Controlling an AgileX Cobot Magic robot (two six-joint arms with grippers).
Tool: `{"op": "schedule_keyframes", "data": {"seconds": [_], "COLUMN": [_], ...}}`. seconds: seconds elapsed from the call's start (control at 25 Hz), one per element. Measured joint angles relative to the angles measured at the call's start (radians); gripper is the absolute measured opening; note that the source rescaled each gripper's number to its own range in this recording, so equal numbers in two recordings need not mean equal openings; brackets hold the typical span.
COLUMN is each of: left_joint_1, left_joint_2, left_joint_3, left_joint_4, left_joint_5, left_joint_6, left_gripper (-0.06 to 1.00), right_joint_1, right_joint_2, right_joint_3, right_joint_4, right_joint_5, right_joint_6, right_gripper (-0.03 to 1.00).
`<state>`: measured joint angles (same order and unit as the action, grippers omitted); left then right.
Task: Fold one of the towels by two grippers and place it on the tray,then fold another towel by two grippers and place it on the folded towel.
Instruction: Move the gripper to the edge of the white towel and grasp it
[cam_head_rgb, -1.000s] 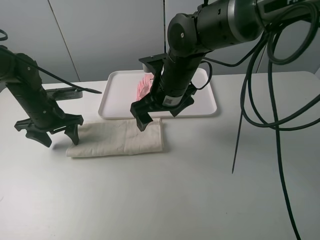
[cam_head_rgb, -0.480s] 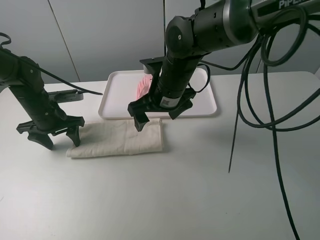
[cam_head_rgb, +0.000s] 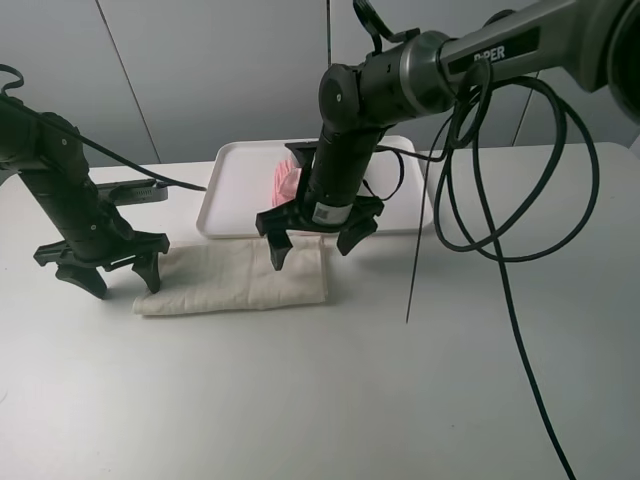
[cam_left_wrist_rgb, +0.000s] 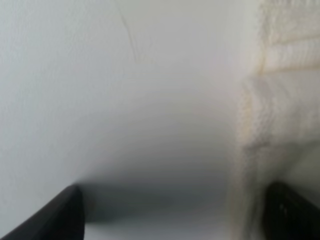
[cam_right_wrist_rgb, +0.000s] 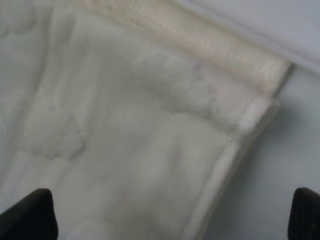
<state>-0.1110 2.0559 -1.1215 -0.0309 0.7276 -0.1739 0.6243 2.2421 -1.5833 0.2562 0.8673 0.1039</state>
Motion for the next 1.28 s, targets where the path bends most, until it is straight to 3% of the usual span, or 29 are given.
{"op": "schedule_keyframes", "data": {"seconds": [0.16,0.44,0.6,0.8,1.28], "left_joint_1": [0.000,0.000,0.000,0.000,0.000], "left_joint_2": [0.000,0.000,0.000,0.000,0.000], "left_joint_3": [0.000,-0.001,-0.001,-0.001,-0.001], "left_joint_4": [0.002,0.004,0.004,0.004,0.004], "left_joint_5": [0.000,0.000,0.000,0.000,0.000], "left_joint_6": [0.004,0.015,0.016,0.016,0.018], "left_gripper": [0.93,0.93,0.93,0.93,0.93], "right_joint_1": [-0.057,-0.055,-0.023,0.011,0.033], "right_joint_2": [0.019,0.021,0.021,0.021,0.021], "right_joint_3": [-0.001,-0.001,-0.002,-0.002,-0.002], "right_joint_4": [0.020,0.015,-0.038,-0.192,-0.201], "right_joint_5": [0.023,0.029,0.025,0.023,0.023], "right_joint_6": [0.004,-0.006,-0.001,0.089,0.132], "right_gripper": [1.00,0.98,0.98,0.98,0.92]}}
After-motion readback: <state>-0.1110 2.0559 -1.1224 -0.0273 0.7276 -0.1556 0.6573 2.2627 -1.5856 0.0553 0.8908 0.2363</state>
